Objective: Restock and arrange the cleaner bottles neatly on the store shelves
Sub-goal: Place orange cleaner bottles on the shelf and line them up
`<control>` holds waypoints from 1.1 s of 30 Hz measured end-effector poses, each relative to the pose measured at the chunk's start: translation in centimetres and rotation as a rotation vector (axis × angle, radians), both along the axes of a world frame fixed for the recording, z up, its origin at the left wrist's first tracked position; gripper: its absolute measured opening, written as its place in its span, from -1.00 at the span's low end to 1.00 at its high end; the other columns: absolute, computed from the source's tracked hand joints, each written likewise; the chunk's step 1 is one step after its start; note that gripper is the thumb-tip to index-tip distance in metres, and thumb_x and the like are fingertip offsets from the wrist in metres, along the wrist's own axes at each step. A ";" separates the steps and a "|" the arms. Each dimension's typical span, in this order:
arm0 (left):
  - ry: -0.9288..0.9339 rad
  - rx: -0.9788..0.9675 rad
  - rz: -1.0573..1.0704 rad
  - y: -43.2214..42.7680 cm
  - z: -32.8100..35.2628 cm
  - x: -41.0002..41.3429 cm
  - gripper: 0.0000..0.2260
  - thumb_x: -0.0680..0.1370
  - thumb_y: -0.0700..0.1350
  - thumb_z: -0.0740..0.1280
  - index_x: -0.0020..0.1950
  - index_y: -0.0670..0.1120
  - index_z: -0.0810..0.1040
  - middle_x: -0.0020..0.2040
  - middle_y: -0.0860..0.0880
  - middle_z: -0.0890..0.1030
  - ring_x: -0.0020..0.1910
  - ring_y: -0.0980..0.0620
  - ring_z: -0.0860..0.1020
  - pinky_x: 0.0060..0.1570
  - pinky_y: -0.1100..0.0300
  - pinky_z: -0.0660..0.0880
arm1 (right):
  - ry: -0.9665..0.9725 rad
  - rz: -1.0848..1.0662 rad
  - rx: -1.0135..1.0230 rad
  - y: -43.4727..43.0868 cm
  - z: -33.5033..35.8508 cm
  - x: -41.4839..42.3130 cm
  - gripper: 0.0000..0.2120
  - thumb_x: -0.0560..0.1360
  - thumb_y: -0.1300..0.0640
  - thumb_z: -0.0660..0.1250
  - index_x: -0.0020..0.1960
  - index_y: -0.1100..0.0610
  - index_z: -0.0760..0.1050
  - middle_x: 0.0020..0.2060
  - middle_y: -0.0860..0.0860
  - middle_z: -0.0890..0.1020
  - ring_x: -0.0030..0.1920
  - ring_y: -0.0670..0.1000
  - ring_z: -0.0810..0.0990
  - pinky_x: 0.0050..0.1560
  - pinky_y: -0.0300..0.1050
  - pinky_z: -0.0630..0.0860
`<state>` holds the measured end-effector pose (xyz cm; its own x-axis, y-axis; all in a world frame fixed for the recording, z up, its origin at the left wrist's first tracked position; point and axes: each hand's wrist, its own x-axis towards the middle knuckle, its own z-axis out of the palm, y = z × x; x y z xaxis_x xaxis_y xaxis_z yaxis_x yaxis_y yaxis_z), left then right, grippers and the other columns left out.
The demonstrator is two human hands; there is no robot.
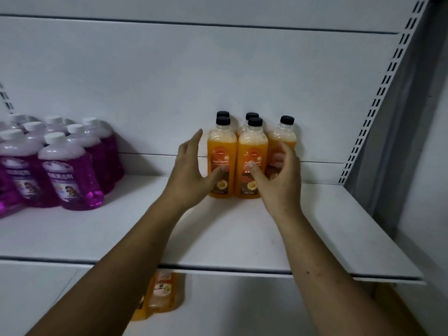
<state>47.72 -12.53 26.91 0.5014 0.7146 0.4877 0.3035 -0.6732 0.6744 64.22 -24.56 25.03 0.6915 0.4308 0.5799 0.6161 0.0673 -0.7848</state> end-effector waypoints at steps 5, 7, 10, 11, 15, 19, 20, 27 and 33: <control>0.116 0.242 0.064 -3.2 1.7 -5.9 -0.29 0.53 0.29 0.37 0.62 0.10 0.27 0.49 0.01 0.46 0.44 0.00 0.45 0.39 -0.09 0.48 | -0.212 0.120 -0.053 -3.8 2.8 -4.0 -0.43 0.52 -0.18 0.48 0.45 -0.09 0.40 0.35 -0.08 0.45 0.33 -0.03 0.49 0.28 0.04 0.59; 0.131 0.269 0.103 -5.3 1.3 -8.5 -0.35 0.55 0.30 0.37 0.58 0.12 0.33 0.45 0.06 0.50 0.40 0.03 0.49 0.37 -0.10 0.50 | -0.266 0.205 -0.072 -5.3 2.9 -6.1 -0.45 0.53 -0.18 0.47 0.44 -0.06 0.42 0.33 -0.07 0.48 0.31 -0.05 0.50 0.26 -0.03 0.58; 0.164 0.281 0.166 -8.4 0.1 -12.4 -0.41 0.56 0.31 0.34 0.52 0.10 0.41 0.38 0.10 0.55 0.34 0.06 0.52 0.30 -0.11 0.54 | -0.312 0.356 -0.086 -7.1 1.8 -9.5 -0.49 0.53 -0.15 0.47 0.42 -0.05 0.44 0.27 -0.08 0.52 0.27 -0.11 0.50 0.21 -0.25 0.53; 0.178 0.279 0.191 -9.3 -0.4 -13.7 -0.44 0.57 0.30 0.35 0.50 0.08 0.43 0.36 0.10 0.56 0.32 0.06 0.53 0.28 -0.10 0.55 | -0.310 0.413 -0.096 -7.5 1.1 -10.5 -0.49 0.54 -0.14 0.47 0.42 -0.04 0.45 0.25 -0.09 0.52 0.26 -0.13 0.50 0.20 -0.27 0.51; 0.215 0.259 0.287 -12.6 -2.6 -18.8 -0.52 0.57 0.27 0.38 0.42 0.08 0.49 0.27 0.14 0.58 0.21 0.11 0.57 0.18 0.03 0.56 | -0.329 0.601 -0.117 -8.6 -1.9 -14.0 -0.50 0.55 -0.16 0.42 0.41 0.01 0.46 0.20 -0.06 0.55 0.22 -0.07 0.53 0.16 -0.21 0.55; 0.257 0.168 0.363 -14.3 -6.0 -22.9 -0.54 0.54 0.32 0.33 0.36 0.14 0.51 0.18 0.19 0.59 0.12 0.17 0.59 0.08 0.02 0.61 | -0.327 0.772 -0.078 -9.0 -5.5 -16.6 -0.58 0.57 -0.12 0.42 0.33 0.09 0.52 0.12 -0.03 0.56 0.15 -0.03 0.56 0.08 -0.17 0.57; 0.270 0.135 0.373 -14.2 -7.1 -23.6 -0.54 0.54 0.34 0.31 0.35 0.14 0.52 0.16 0.19 0.59 0.10 0.18 0.59 0.05 0.02 0.62 | -0.325 0.796 -0.083 -8.8 -6.6 -17.2 -0.59 0.58 -0.12 0.42 0.31 0.09 0.53 0.11 -0.03 0.56 0.13 -0.02 0.58 0.05 -0.17 0.58; 0.412 -0.146 0.349 -8.2 -18.3 -26.2 -0.49 0.51 0.45 0.27 0.30 0.17 0.54 0.11 0.22 0.58 -0.01 0.25 0.58 -0.06 0.09 0.63 | -0.340 0.777 -0.121 -4.6 -15.8 -19.9 -0.80 0.59 0.01 0.45 0.10 0.14 0.65 -0.01 -0.04 0.65 0.00 -0.07 0.63 -0.07 -0.16 0.60; 0.499 -0.456 0.318 0.4 -29.1 -24.6 -0.36 0.49 0.38 0.38 0.44 0.03 0.48 0.26 -0.04 0.61 0.07 0.06 0.64 0.04 0.12 0.60 | 0.065 0.544 -0.709 2.9 -26.8 -19.7 -0.47 0.44 -0.33 0.46 0.30 -0.16 0.43 0.15 -0.16 0.50 0.16 -0.10 0.55 0.07 -0.08 0.61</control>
